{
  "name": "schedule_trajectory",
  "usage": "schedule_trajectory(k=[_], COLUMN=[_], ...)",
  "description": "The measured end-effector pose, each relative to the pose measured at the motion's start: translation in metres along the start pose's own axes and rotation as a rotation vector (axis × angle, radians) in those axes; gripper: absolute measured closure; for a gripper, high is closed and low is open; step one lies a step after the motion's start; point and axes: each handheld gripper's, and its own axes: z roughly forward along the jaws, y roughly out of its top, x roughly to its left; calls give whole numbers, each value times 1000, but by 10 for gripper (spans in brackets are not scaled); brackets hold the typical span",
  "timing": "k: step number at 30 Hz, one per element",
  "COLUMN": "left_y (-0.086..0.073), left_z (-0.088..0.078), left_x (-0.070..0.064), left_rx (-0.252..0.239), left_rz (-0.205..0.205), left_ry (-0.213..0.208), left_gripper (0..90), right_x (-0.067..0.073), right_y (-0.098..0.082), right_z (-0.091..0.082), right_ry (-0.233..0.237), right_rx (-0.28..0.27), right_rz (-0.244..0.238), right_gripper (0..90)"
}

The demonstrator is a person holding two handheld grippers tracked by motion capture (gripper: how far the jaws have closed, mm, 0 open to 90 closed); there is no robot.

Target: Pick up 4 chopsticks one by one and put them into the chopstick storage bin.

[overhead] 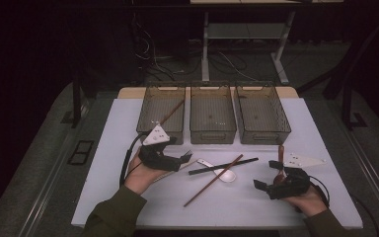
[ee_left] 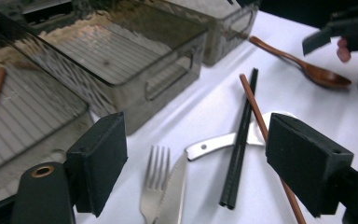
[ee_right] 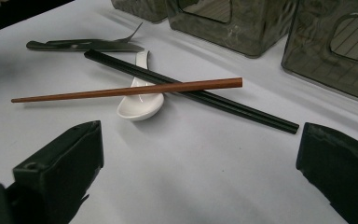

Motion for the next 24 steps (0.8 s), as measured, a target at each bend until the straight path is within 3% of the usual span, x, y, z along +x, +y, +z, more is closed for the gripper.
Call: schedule_trajectory(k=[12,24], left_y=[-22,-38], left_z=[10,11], left_x=[-17,-36], left_rx=[11,22], left_rz=[13,-13], left_ry=[-51,-105], left_gripper=[190,226], right_x=[0,1], right_y=[-1,-1], right_z=[-1,-1], right_ry=[-4,-5], right_rx=[5,6], right_rz=[9,6], right_gripper=[5,5])
